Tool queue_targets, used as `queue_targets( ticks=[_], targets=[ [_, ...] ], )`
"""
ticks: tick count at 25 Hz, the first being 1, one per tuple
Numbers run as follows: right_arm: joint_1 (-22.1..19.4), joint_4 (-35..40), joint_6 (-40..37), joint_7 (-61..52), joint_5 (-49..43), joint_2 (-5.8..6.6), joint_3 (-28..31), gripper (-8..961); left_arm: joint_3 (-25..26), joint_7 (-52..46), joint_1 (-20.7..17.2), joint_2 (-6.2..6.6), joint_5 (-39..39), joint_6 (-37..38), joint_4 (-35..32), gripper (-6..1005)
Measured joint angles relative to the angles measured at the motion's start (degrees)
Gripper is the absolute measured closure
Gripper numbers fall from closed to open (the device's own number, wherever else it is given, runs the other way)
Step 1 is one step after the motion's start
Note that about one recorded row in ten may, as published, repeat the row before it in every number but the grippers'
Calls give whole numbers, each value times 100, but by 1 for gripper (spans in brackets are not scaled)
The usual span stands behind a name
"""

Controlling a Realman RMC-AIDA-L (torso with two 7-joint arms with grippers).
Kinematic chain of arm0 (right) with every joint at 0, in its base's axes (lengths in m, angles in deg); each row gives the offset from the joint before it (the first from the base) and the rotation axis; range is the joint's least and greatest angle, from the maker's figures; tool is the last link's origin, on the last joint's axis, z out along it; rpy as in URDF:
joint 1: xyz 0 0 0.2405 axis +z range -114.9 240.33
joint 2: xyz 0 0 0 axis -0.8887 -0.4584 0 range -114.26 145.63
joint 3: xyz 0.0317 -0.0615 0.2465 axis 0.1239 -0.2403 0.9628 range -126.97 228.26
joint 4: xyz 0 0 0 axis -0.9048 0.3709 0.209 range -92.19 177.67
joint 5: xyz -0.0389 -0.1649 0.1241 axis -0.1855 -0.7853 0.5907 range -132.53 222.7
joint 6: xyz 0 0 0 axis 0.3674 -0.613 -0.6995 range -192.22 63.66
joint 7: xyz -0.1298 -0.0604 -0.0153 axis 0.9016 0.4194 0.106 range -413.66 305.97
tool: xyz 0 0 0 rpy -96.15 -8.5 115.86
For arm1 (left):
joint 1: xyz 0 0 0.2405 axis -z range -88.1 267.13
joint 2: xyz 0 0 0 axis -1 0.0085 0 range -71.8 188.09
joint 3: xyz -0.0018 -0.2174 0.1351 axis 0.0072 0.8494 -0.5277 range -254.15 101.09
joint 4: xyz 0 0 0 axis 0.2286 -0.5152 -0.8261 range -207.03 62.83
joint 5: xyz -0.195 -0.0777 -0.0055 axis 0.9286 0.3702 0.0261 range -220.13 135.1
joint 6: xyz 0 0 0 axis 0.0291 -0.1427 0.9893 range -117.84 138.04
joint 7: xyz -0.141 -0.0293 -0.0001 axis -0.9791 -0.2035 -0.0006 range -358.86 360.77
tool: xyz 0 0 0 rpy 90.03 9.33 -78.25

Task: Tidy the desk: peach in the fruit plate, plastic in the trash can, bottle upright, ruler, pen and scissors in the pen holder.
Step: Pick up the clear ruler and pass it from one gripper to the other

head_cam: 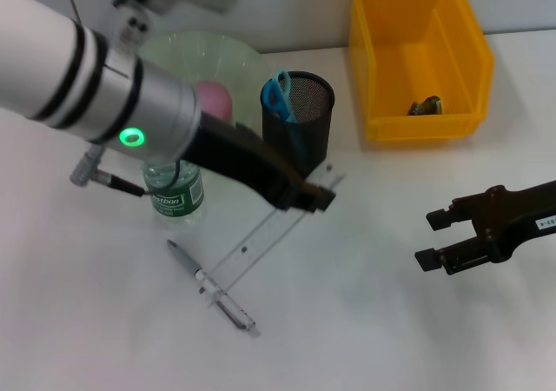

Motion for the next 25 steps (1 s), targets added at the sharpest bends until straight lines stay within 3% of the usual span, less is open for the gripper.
queue_targets(
  ticks=[4,9,11,15,17,19,21,23,25],
  targets=[
    [4,22,50,2,6,-9,0,125,592,277,-116,-1,556,-49,-7,601],
    [47,-7,181,2,6,-16,-16,125,817,394,-171,0,835,-70,3,602],
    [79,-11,205,1,6,-18,-42,125,1253,837,-315,13,1656,-108,97,602],
    [106,-13,209,-2,6,-28,-28,124,1328,975,-362,8,1856,-152,110,602],
    [115,-15,222,-2,6,-39,-15,124,1283,1683,-696,-7,2618,-736,178,602],
    [115,-19,258,-2,6,-48,-17,124,1238,1903,-787,-10,2838,-930,215,602],
    [116,-24,319,-5,6,-53,-35,124,1006,2622,-974,-7,3532,-1472,479,602],
    [123,-36,347,-15,5,-58,-49,124,1006,2622,-974,-7,3532,-1472,479,602],
    [137,-62,353,-25,4,-64,-52,124,692,3403,-1028,-15,4171,-1919,872,602]
  ],
)
